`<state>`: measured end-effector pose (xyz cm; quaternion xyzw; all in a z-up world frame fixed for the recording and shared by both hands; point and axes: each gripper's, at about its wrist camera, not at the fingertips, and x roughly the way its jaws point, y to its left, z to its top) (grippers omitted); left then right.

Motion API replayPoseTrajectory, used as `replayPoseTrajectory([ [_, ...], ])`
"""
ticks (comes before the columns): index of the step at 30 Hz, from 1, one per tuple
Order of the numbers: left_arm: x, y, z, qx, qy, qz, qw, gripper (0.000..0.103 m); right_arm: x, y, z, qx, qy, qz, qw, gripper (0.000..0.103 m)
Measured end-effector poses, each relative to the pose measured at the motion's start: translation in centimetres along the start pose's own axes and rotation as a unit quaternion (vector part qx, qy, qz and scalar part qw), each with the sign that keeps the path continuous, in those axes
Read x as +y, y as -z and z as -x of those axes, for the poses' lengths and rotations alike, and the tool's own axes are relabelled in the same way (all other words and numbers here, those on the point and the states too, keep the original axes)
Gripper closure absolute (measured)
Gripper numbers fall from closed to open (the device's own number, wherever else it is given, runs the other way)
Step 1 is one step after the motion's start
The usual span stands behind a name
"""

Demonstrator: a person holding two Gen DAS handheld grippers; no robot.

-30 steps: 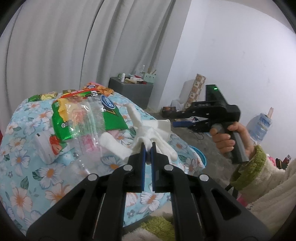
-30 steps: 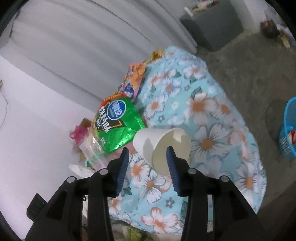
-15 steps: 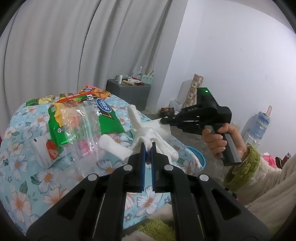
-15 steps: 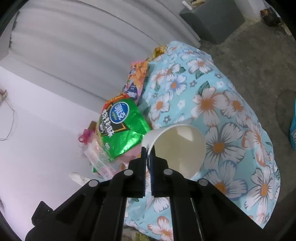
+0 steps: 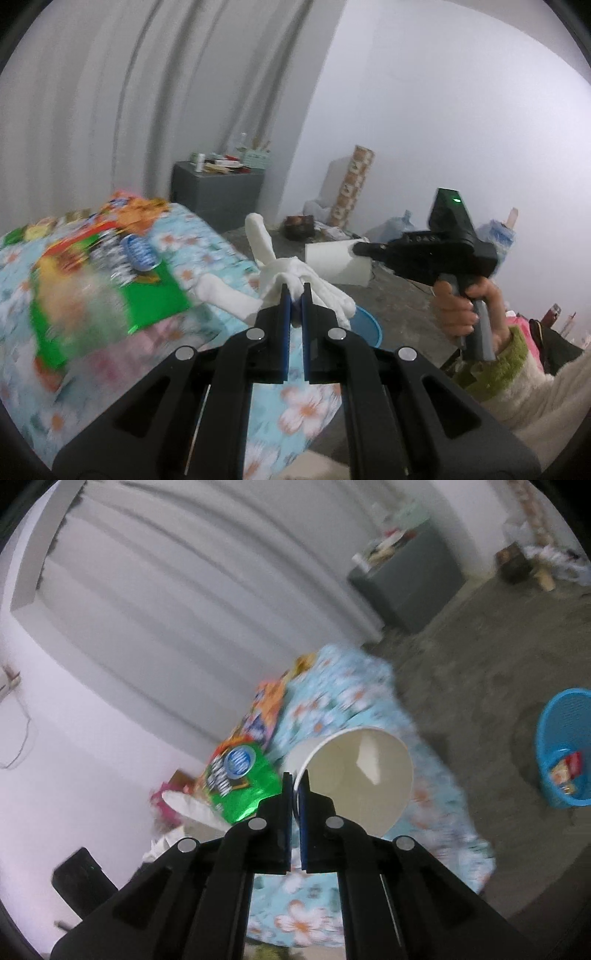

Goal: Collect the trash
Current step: 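Carry tissue and cup to the blue wastebasket and open both tools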

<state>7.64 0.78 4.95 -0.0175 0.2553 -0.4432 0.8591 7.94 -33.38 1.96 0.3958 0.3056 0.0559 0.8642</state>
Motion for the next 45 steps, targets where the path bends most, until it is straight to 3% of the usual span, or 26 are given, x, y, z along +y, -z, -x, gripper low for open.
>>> replayPoseTrajectory([
  [6, -4.5, -3.8, -8.8, 0.055, 0.035, -0.009, 0.9978, 0.100, -6.0, -0.6, 5.4, -0.063, 0.081, -0.051, 0.993, 0.100],
  [10, -7.4, -4.8, -17.0, 0.135, 0.071, 0.027, 0.9879, 0.100, -11.2, -0.7, 8.3, -0.093, 0.140, -0.093, 0.981, 0.100],
  [13, -9.8, -4.5, -24.0, 0.197, 0.086, 0.048, 0.9754, 0.100, -14.9, -1.0, 9.0, -0.100, 0.167, -0.126, 0.973, 0.100],
  [17, -12.9, -3.1, -32.3, 0.258, 0.083, 0.041, 0.9616, 0.100, -20.7, -1.7, 9.0, -0.103, 0.192, -0.181, 0.959, 0.100],
  [22, -15.6, -1.7, -41.5, 0.306, 0.084, 0.035, 0.9478, 0.099, -27.0, -3.7, 7.2, -0.091, 0.219, -0.223, 0.946, 0.099],
  [24, -16.2, -1.7, -44.4, 0.308, 0.075, 0.034, 0.9478, 0.095, -29.4, -4.6, 6.0, -0.086, 0.233, -0.234, 0.940, 0.098],
  [25, -16.5, -1.5, -45.5, 0.307, 0.076, 0.033, 0.9481, 0.084, -31.2, -5.1, 5.2, -0.077, 0.240, -0.238, 0.938, 0.095],
  [27, -17.2, -1.3, -47.7, 0.310, 0.063, 0.022, 0.9484, 0.067, -33.9, -5.5, 3.5, -0.049, 0.251, -0.252, 0.933, 0.070],
  [28, -17.4, -1.2, -48.5, 0.309, 0.054, 0.019, 0.9493, 0.065, -35.3, -5.5, 2.5, -0.032, 0.264, -0.258, 0.929, 0.055],
  [31, -17.8, -1.2, -49.6, 0.314, 0.054, 0.024, 0.9476, 0.057, -37.4, -4.9, 0.6, 0.010, 0.312, -0.250, 0.917, 0.053],
  [36, -17.6, -2.1, -46.6, 0.287, 0.060, 0.007, 0.9559, 0.049, -37.4, -3.8, 1.1, 0.000, 0.312, -0.247, 0.917, 0.048],
  [41, -15.8, -4.9, -41.1, 0.250, 0.059, 0.039, 0.9657, 0.041, -34.4, -2.7, 2.4, -0.015, 0.300, -0.223, 0.927, 0.047],
  [45, -14.5, -8.2, -33.1, 0.233, 0.052, 0.071, 0.9686, 0.036, -29.3, -3.2, 3.5, -0.023, 0.284, -0.171, 0.943, 0.043],
])
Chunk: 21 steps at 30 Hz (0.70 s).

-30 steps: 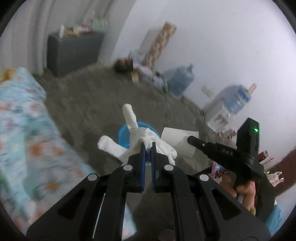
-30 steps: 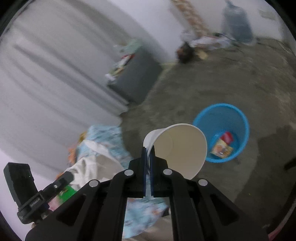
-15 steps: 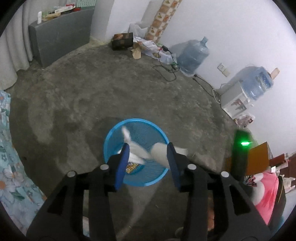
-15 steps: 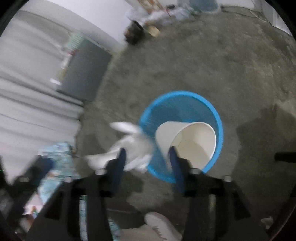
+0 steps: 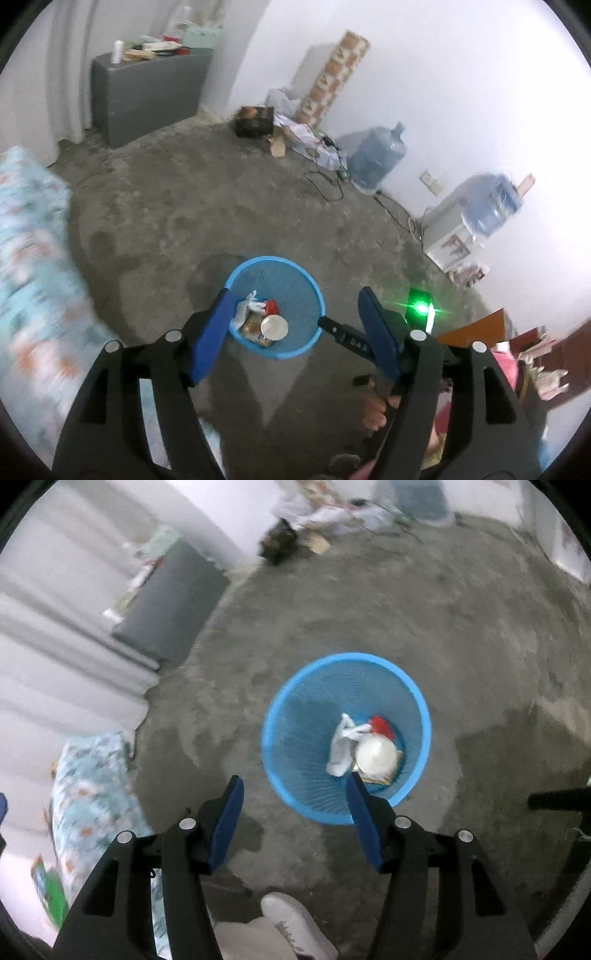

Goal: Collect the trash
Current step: 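Carry tissue and cup to the blue wastebasket and open both tools, then grasp the clear plastic cup with the left tool while the right tool grasps a clear plastic bag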

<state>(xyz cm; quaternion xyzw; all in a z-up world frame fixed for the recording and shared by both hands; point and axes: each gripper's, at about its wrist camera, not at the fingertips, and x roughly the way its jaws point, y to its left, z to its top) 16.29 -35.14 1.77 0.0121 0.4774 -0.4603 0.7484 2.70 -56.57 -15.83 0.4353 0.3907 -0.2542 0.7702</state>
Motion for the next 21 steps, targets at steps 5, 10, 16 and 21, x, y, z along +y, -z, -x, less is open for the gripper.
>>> replayPoseTrajectory([
  [5, -0.2, 4.6, 10.8, -0.057, 0.009, -0.014, 0.9983, 0.026, 6.7, 1.9, 5.3, -0.027, -0.053, 0.083, 0.995, 0.034],
  [10, 2.1, 12.6, 18.2, -0.073, -0.032, -0.051, 0.9955, 0.025, 13.6, 4.4, 9.3, -0.020, -0.132, 0.157, 0.978, 0.027],
  [16, 9.1, 21.2, 25.8, -0.117, -0.129, -0.026, 0.9843, 0.025, 19.6, 8.1, 12.1, -0.001, -0.188, 0.207, 0.960, 0.026],
  [21, 16.3, 27.3, 32.8, -0.188, -0.193, 0.070, 0.9606, 0.025, 25.5, 12.6, 12.6, 0.034, -0.225, 0.256, 0.940, 0.026],
])
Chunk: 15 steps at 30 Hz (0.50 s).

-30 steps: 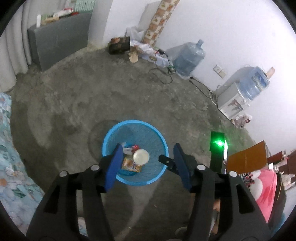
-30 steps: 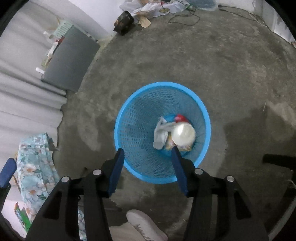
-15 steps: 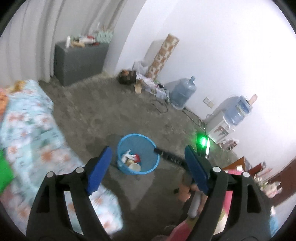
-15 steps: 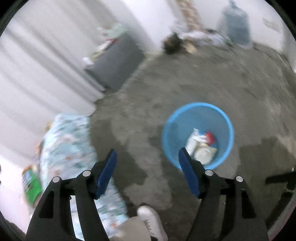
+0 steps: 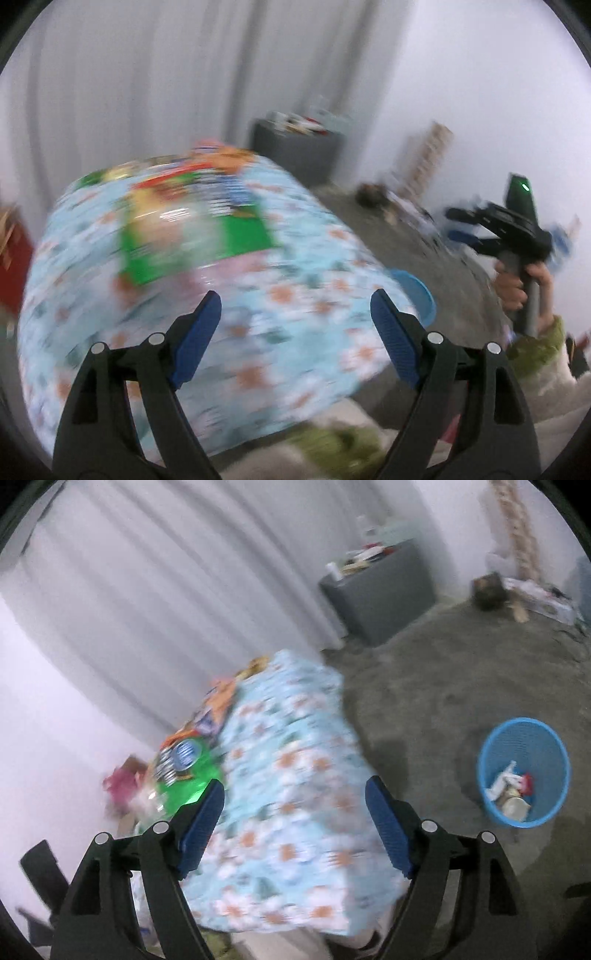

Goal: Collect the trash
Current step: 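Grasp the clear plastic cup with the left tool while the right tool grasps a clear plastic bag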

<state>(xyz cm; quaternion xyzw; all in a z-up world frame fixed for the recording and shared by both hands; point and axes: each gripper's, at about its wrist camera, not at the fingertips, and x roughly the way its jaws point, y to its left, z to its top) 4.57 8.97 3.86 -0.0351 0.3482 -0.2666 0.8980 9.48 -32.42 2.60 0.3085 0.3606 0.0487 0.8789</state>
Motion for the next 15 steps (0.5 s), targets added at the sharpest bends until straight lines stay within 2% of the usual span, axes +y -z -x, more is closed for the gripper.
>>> replayPoseTrajectory([
  [2, 2.6, 1.0, 0.5, -0.006, -0.017, 0.027, 0.9995, 0.025, 2.5, 0.3, -1.5, 0.015, -0.015, 0.013, 1.000, 0.026],
  [4, 4.9, 2.1, 0.7, 0.000, -0.017, 0.065, 0.9977, 0.025, 5.3, 0.9, -3.3, 0.035, -0.035, 0.030, 0.998, 0.026],
  [8, 7.9, 3.8, -0.2, 0.014, 0.019, 0.141, 0.9898, 0.025, 10.4, 1.9, -7.7, 0.077, -0.068, 0.050, 0.993, 0.026],
  [15, 10.5, 5.4, -3.8, 0.047, 0.061, 0.206, 0.9756, 0.025, 15.0, 2.9, -13.5, 0.136, -0.106, 0.057, 0.983, 0.026],
])
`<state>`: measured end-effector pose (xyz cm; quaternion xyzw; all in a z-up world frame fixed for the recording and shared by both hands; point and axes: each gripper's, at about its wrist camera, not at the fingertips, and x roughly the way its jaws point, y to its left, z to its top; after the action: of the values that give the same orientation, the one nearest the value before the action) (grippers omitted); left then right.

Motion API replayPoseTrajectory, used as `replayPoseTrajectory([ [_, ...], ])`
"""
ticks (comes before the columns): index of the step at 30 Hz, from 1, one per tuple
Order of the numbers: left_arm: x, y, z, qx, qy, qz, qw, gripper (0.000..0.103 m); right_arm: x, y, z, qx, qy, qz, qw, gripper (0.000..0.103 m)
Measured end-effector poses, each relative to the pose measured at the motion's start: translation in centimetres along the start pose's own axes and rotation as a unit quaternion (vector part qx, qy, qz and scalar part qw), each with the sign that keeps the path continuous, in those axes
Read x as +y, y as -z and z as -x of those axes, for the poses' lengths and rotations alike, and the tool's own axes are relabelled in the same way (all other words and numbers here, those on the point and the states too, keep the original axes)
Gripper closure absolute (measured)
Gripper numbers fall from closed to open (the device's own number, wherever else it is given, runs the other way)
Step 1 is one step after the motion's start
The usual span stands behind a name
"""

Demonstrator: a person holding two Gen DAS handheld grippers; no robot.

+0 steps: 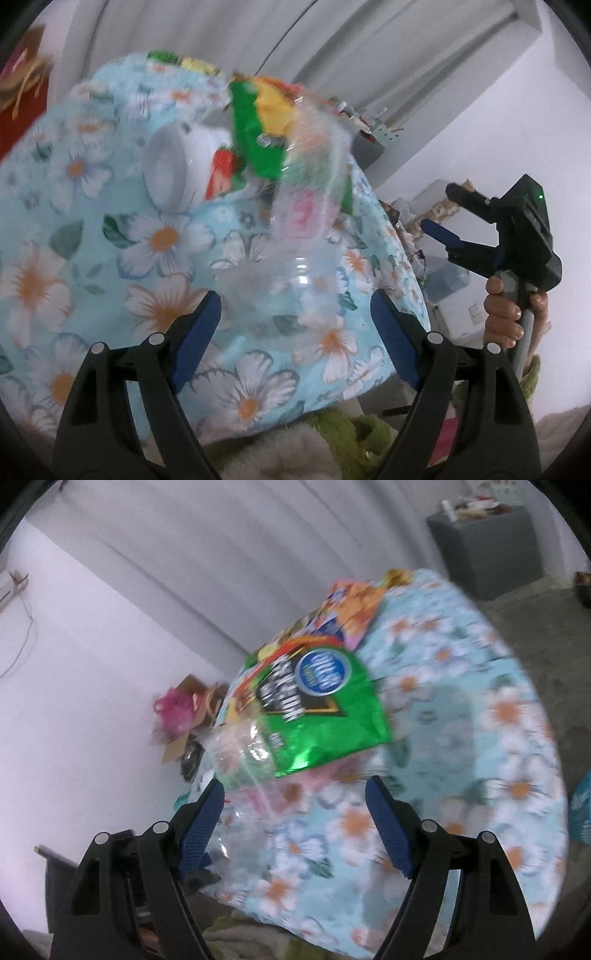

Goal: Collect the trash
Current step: 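Grasp the clear plastic cup with the left tool while the right tool grasps a clear plastic bag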

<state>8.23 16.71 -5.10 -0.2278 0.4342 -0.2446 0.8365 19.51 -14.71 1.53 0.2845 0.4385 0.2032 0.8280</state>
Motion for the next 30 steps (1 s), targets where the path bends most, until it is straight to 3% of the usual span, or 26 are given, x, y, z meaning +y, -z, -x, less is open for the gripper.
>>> replayPoseTrajectory([
  [9, 1.2, -0.3, -2.2, 0.011, 0.049, 0.011, 0.9987, 0.026, 1.0, -0.4, -6.7, 0.042, -0.043, -0.006, 0.998, 0.026],
  [15, 1.8, -0.9, -3.0, 0.012, 0.054, 0.015, 0.9983, 0.033, 1.7, -0.8, -8.0, 0.041, -0.074, -0.003, 0.996, 0.026],
  [23, 2.3, -0.7, -3.2, 0.009, 0.056, 0.006, 0.9983, 0.033, 2.5, -1.0, -10.3, 0.062, -0.100, -0.003, 0.993, 0.027],
  [30, 1.6, -0.4, -3.3, 0.006, 0.054, 0.000, 0.9985, 0.033, 3.4, -0.9, -11.1, 0.077, -0.080, 0.020, 0.994, 0.048],
])
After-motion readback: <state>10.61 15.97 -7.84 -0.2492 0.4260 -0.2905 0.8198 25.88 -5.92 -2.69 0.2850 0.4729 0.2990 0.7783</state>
